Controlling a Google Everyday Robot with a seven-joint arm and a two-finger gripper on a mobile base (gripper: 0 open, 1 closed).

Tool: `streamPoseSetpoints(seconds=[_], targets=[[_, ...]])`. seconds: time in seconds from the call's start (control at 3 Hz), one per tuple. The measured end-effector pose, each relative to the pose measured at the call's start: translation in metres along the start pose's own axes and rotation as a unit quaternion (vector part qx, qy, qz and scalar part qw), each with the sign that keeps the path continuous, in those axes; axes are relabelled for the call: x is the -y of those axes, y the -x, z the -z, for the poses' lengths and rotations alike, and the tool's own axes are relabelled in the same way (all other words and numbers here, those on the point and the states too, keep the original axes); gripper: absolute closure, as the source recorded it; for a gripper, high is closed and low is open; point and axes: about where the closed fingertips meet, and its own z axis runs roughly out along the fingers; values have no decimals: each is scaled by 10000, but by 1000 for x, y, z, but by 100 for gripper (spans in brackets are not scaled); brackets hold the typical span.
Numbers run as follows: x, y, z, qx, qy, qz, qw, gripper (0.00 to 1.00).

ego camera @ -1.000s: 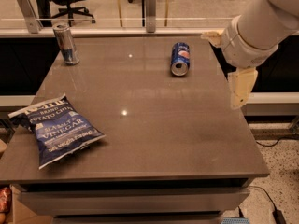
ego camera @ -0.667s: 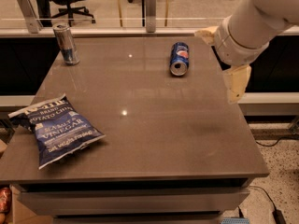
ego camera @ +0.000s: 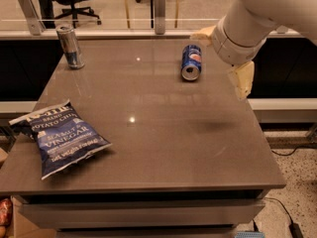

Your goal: Move pepsi can near blue chip bag

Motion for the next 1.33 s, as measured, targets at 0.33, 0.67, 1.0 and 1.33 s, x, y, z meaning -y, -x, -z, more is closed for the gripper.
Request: streamPoseSetpoints(seconds=[0.33, 0.67, 1.0, 1.33], targets=[[9, -1, -9, 16, 118, 523, 9986, 0], [16, -1, -19, 102, 259, 879, 9957, 0], [24, 0, -31, 218, 406, 1161, 9922, 0], [32, -1, -41, 232, 458, 1289, 9903, 0]])
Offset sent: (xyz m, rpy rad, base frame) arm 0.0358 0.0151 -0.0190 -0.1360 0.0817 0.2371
